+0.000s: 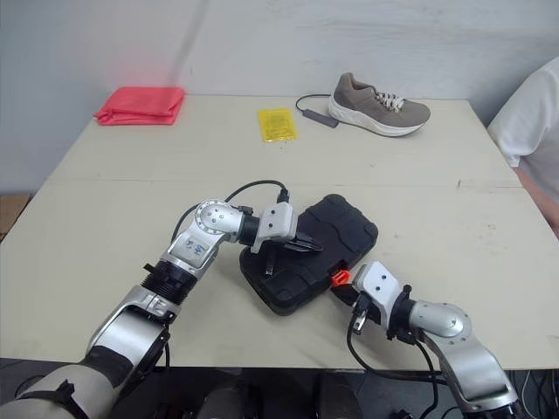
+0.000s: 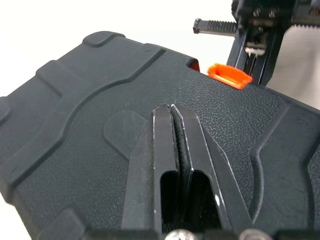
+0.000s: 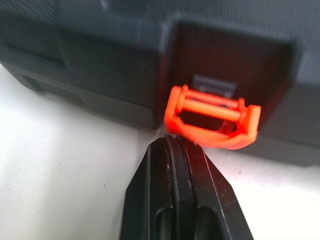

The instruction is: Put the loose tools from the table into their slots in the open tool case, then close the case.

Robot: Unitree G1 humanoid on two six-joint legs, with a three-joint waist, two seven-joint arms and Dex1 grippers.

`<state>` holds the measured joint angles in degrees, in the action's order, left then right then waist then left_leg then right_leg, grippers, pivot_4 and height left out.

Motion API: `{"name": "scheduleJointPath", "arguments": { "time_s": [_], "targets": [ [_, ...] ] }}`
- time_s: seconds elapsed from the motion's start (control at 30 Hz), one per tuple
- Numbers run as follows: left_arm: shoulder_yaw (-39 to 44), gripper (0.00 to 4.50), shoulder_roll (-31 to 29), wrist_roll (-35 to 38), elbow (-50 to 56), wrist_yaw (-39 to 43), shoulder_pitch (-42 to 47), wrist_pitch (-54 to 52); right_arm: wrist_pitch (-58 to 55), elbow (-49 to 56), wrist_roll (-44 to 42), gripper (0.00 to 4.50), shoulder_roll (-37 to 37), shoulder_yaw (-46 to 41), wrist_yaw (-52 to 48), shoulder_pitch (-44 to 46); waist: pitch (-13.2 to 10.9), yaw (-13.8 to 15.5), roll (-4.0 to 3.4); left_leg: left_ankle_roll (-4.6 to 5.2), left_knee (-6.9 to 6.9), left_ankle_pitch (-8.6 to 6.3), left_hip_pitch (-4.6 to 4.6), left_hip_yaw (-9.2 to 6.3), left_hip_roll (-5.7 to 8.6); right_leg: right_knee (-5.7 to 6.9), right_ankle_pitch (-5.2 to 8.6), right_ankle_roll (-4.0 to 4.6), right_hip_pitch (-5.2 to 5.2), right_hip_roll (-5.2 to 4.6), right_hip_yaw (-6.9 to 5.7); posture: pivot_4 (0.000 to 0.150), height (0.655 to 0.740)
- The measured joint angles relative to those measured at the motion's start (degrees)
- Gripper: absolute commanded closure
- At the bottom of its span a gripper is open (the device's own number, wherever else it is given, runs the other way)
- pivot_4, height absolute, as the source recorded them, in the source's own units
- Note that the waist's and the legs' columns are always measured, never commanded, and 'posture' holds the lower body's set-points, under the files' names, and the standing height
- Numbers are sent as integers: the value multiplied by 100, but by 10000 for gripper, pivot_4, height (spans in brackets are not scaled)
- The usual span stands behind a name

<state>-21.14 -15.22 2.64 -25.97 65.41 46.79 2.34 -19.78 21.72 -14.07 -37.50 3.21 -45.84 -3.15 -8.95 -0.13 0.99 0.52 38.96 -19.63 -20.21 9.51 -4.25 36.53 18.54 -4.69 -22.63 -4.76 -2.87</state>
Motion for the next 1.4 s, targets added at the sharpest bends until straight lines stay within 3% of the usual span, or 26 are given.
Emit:
{"name": "scheduleJointPath", "arguments": {
  "time_s": [0.57, 0.73, 0.8, 0.9, 1.1, 1.13, 1.27, 1.4],
  "targets": [
    [-5, 44884, 3, -65, -339, -25, -4, 429, -523, 536, -522, 45000, -373, -379, -335, 823, 81, -52, -41, -8, -22, -6, 10, -2, -13, -25, 3, 5, 10, 15, -4, 1500, 7400],
    [145, 44884, 99, 35, -415, -110, -64, 738, -518, 540, -683, 45000, -550, -672, -441, 703, 101, -6, -48, -6, -48, -7, 12, -5, -13, -47, 0, 6, 14, 11, -6, 1500, 7400],
    [405, 39592, 110, 303, -421, -96, -178, 928, -506, 548, -912, 45000, -712, -1111, -616, 470, 94, 1, -56, -6, -61, -3, 8, -4, -11, -49, 0, 5, 7, 9, -5, 1500, 7400],
    [673, 28213, -96, 555, -410, 68, -260, 982, -466, 548, -1195, 36018, -956, -1818, -872, 210, 57, -24, -12, -20, -71, 9, 4, -3, -23, -55, -10, 21, -1, 15, -6, 1500, 7400],
    [1699, 419, -1483, 1111, 133, 240, -858, 341, 115, -24, -1175, 5908, -1668, -3523, -1712, -536, -26, -75, 3, -82, -93, 45, -6, 1, -34, -61, -7, 30, -23, 31, -11, 1500, 7400],
    [1855, 0, -1689, 1166, 218, 217, -957, 195, 216, -120, -1152, 1091, -1722, -3686, -1806, -643, -32, -72, 7, -83, -94, 45, -10, 1, -36, -64, -6, 31, -27, 32, -13, 1500, 7400],
    [2586, 0, -2815, 1201, 327, -82, -1569, -235, 748, -689, -859, 490, -1830, -4283, -2083, -979, -48, -96, 23, -80, -102, 43, -15, 27, -33, -66, -4, 26, -48, 29, -14, 1500, 7400],
    [2968, 0, -3403, 888, 102, -523, -2128, -3, 1099, -994, -731, 490, -1830, -4455, -2055, -939, -53, -123, 25, -69, -102, 37, -14, 48, -28, -65, -10, 16, -60, 9, -12, 1500, 7400]
  ]
}}
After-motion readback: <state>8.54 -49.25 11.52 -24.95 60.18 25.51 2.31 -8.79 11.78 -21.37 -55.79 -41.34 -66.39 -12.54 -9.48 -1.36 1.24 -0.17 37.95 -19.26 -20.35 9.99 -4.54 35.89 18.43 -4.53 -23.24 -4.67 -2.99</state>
